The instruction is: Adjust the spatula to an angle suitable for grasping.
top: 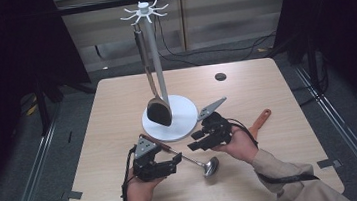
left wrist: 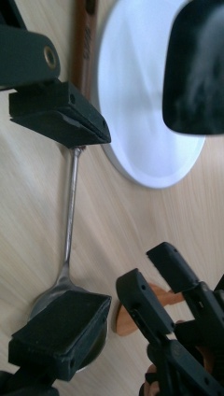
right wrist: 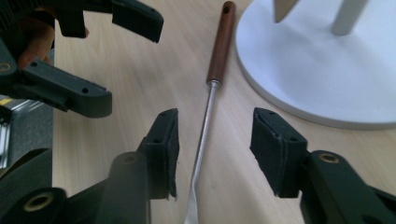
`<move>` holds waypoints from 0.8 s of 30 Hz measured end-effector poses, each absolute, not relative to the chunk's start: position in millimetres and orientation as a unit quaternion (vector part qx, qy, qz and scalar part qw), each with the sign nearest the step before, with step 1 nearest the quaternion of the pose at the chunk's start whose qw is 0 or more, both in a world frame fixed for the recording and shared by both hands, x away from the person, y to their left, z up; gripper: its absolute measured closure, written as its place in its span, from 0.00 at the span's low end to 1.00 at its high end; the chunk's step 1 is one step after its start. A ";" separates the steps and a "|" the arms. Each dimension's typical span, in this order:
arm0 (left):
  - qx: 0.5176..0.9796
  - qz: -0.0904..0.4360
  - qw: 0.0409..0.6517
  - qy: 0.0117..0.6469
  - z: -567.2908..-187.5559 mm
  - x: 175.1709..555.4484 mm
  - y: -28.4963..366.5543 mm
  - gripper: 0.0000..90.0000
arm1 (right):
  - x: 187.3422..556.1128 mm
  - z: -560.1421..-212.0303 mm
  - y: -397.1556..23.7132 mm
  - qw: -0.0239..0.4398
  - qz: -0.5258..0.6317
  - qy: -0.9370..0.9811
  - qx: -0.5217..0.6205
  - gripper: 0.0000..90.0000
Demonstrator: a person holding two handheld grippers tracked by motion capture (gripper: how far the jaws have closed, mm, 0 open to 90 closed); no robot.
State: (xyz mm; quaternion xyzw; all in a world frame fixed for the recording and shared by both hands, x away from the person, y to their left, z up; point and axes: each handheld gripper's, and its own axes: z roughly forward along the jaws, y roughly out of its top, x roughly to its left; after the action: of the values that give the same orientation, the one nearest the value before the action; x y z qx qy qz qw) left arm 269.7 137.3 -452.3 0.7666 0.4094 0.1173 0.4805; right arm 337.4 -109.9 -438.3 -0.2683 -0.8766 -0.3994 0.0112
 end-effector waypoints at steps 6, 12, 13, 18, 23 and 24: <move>0.762 0.127 0.473 0.424 -454.9 268.5 151.3 0.20 | 346.2 -446.7 -89.3 0.026 -0.373 -0.889 -0.263 0.65; 0.759 0.124 0.471 0.432 -458.6 264.3 157.4 0.20 | 355.3 -459.7 -72.2 0.035 -0.334 -0.907 -0.253 0.72; 0.760 0.125 0.469 0.432 -458.8 263.8 158.6 0.20 | 355.0 -461.5 -69.0 0.043 -0.324 -0.910 -0.256 0.73; 0.754 0.125 0.471 0.440 -458.5 263.1 163.2 0.19 | 359.7 -470.2 -53.6 0.041 -0.292 -0.923 -0.245 0.75; 0.753 0.128 0.472 0.441 -457.0 262.6 165.5 0.19 | 365.3 -472.9 -42.6 0.039 -0.274 -0.927 -0.252 0.75; 0.753 0.128 0.472 0.441 -457.0 262.6 165.2 0.19 | 365.7 -473.7 -40.3 0.036 -0.270 -0.928 -0.255 0.75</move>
State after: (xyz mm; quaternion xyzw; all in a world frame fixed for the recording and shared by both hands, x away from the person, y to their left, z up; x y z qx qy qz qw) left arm 262.6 165.2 -457.0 0.7528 0.4406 0.1276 0.4722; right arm 365.7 -40.3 -473.7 -0.2549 -0.9279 -0.2696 0.0362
